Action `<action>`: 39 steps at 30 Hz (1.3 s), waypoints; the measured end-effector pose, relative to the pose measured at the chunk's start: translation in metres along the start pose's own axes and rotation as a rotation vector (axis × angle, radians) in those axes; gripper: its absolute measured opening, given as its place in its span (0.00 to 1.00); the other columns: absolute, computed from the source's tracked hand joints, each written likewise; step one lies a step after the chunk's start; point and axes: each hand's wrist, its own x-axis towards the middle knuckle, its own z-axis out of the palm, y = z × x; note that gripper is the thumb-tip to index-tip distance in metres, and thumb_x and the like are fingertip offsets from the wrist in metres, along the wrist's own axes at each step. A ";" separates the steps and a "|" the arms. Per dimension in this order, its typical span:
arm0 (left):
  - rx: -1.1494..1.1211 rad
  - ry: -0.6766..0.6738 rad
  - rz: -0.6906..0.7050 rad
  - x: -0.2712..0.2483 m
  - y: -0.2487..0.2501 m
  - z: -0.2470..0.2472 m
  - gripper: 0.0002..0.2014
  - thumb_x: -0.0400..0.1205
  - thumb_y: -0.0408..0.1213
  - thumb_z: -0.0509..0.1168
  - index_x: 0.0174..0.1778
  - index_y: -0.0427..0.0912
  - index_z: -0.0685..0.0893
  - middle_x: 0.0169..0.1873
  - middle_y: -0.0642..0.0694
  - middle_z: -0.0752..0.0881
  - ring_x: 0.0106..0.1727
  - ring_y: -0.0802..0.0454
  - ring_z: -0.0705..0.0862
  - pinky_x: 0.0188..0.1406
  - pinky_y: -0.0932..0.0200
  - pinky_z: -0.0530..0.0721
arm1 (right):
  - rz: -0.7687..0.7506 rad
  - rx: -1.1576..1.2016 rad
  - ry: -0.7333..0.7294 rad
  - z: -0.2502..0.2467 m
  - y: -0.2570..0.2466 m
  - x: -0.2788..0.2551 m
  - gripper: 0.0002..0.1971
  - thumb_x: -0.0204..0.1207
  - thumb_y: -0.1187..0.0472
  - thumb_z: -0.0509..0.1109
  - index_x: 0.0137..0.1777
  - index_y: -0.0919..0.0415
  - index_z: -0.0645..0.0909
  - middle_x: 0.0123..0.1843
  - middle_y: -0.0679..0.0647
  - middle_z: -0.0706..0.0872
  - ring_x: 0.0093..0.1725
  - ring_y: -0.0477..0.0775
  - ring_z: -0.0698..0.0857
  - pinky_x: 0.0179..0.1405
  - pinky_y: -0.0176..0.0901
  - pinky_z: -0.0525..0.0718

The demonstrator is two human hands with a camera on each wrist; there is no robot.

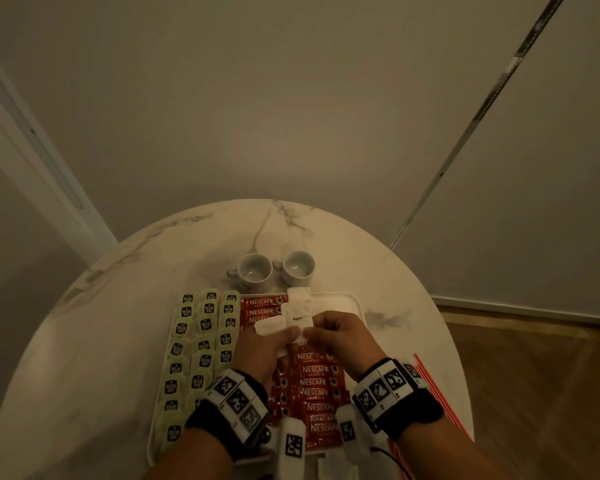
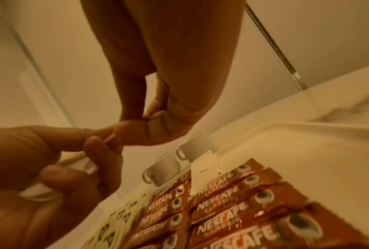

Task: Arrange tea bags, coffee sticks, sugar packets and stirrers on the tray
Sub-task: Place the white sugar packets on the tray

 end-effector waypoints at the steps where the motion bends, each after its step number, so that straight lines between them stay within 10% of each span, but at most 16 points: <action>1: -0.017 -0.005 -0.012 0.001 0.000 0.000 0.09 0.74 0.26 0.72 0.48 0.39 0.88 0.41 0.38 0.92 0.38 0.43 0.89 0.38 0.50 0.87 | 0.027 0.029 -0.004 -0.001 0.002 0.002 0.04 0.74 0.69 0.73 0.38 0.64 0.85 0.32 0.62 0.85 0.29 0.54 0.82 0.31 0.42 0.81; 7: -0.042 -0.011 -0.101 0.008 -0.013 -0.001 0.06 0.75 0.26 0.71 0.46 0.34 0.87 0.30 0.39 0.83 0.25 0.49 0.77 0.19 0.63 0.73 | 0.125 0.021 -0.019 -0.007 0.004 0.011 0.08 0.77 0.67 0.71 0.37 0.60 0.80 0.30 0.52 0.82 0.27 0.49 0.79 0.22 0.36 0.76; 16: -0.122 0.024 -0.155 -0.001 -0.016 -0.017 0.07 0.80 0.32 0.67 0.52 0.34 0.85 0.32 0.43 0.83 0.26 0.54 0.77 0.15 0.65 0.70 | 0.218 -0.349 0.378 -0.053 -0.002 0.073 0.11 0.72 0.66 0.76 0.52 0.70 0.87 0.36 0.54 0.84 0.30 0.47 0.77 0.24 0.35 0.74; 22: -0.092 -0.011 -0.135 -0.011 -0.017 -0.025 0.09 0.83 0.29 0.61 0.56 0.30 0.82 0.30 0.42 0.83 0.25 0.52 0.78 0.16 0.64 0.69 | 0.287 -0.587 0.390 -0.053 0.013 0.100 0.12 0.70 0.61 0.78 0.45 0.72 0.88 0.47 0.65 0.90 0.50 0.63 0.88 0.55 0.53 0.86; 33: -0.180 -0.038 -0.162 -0.020 -0.013 -0.030 0.12 0.81 0.25 0.52 0.58 0.32 0.76 0.39 0.31 0.82 0.31 0.38 0.84 0.22 0.53 0.84 | 0.285 -0.739 0.365 -0.050 0.016 0.106 0.11 0.72 0.58 0.75 0.32 0.63 0.83 0.42 0.62 0.90 0.44 0.59 0.87 0.47 0.47 0.86; 39: -0.170 -0.028 -0.172 -0.019 -0.009 -0.020 0.10 0.83 0.24 0.58 0.57 0.36 0.79 0.48 0.30 0.87 0.41 0.35 0.89 0.33 0.45 0.89 | 0.291 -0.758 0.345 -0.050 0.009 0.100 0.15 0.74 0.54 0.70 0.41 0.68 0.86 0.42 0.62 0.88 0.43 0.60 0.85 0.39 0.44 0.80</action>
